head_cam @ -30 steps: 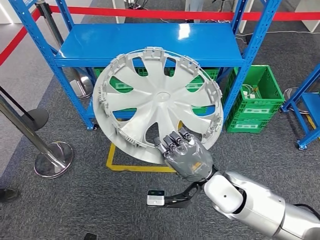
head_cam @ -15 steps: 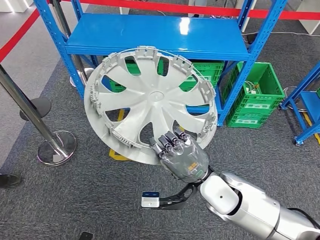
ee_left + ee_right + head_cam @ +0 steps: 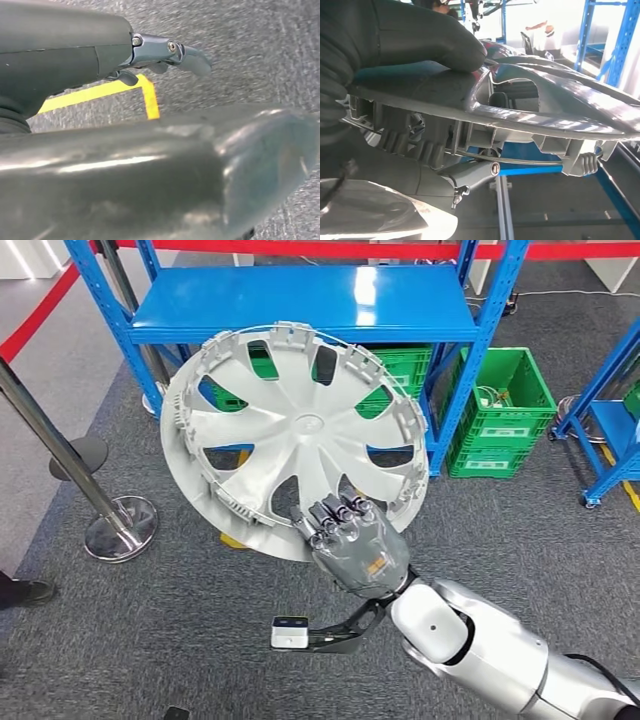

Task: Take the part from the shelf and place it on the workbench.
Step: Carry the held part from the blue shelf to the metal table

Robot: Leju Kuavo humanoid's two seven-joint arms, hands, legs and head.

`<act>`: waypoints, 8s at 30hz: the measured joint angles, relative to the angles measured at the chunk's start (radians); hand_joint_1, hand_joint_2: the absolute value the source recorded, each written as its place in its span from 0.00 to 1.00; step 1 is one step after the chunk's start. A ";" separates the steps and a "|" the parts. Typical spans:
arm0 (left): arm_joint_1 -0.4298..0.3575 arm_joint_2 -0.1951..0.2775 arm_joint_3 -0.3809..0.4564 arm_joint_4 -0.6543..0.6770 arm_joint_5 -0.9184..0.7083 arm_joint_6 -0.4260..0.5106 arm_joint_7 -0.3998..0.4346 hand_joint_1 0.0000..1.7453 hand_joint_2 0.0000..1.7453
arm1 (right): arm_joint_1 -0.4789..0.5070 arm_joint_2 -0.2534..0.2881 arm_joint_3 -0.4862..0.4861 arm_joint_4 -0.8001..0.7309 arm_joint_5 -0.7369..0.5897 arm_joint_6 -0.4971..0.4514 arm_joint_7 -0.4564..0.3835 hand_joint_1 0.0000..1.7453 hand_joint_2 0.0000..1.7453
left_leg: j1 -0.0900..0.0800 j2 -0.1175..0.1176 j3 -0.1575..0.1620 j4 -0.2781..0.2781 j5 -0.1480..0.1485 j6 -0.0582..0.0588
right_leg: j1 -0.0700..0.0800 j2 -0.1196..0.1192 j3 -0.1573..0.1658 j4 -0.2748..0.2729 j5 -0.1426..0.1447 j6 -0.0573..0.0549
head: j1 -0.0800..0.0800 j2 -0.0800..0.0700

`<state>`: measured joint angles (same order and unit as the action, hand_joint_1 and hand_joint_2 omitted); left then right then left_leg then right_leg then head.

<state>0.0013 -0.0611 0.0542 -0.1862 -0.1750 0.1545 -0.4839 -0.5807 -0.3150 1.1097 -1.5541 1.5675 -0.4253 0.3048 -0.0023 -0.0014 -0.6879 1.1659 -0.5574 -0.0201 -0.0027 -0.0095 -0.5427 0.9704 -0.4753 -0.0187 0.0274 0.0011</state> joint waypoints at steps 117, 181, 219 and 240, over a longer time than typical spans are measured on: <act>-0.005 0.006 0.020 0.001 -0.026 -0.028 0.008 0.00 0.00 | 0.149 0.136 -0.192 0.066 0.001 -0.035 -0.187 1.00 1.00 | 0.037 0.084 0.045 -0.159 0.177 -0.023 | -0.027 -0.017 -0.025 0.052 -0.026 0.051 | 0.007 0.000; -0.007 -0.004 0.013 0.001 -0.086 -0.031 0.004 0.00 0.00 | 0.085 0.063 -0.144 -0.015 0.000 0.038 -0.019 1.00 1.00 | 0.008 0.056 0.108 -0.068 0.003 0.003 | -0.003 -0.006 -0.062 0.034 0.024 0.014 | 0.021 0.000; -0.009 -0.006 -0.028 0.003 -0.144 -0.038 0.013 0.00 0.00 | 0.062 -0.066 -0.036 -0.087 0.000 0.077 0.139 1.00 1.00 | 0.011 -0.030 0.063 -0.018 0.049 0.022 | 0.004 0.094 -0.061 0.045 0.019 0.012 | 0.020 0.000; -0.114 -0.138 -0.052 -0.022 -0.188 0.015 0.145 0.00 0.00 | 0.041 -0.097 0.002 -0.101 0.000 0.071 0.181 1.00 1.00 | 0.001 0.104 0.124 -0.147 0.065 0.011 | -0.008 -0.032 -0.076 0.051 0.018 0.036 | 0.015 0.000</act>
<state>-0.1123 -0.1990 0.0021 -0.2081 -0.3630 0.1690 -0.3391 -0.5400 -0.4120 1.1112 -1.6556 1.5676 -0.3539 0.4856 -0.0011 0.1024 -0.5640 1.0184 -0.4921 -0.0088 -0.0108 -0.0412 -0.6192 1.0216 -0.4576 0.0177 0.0423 0.0011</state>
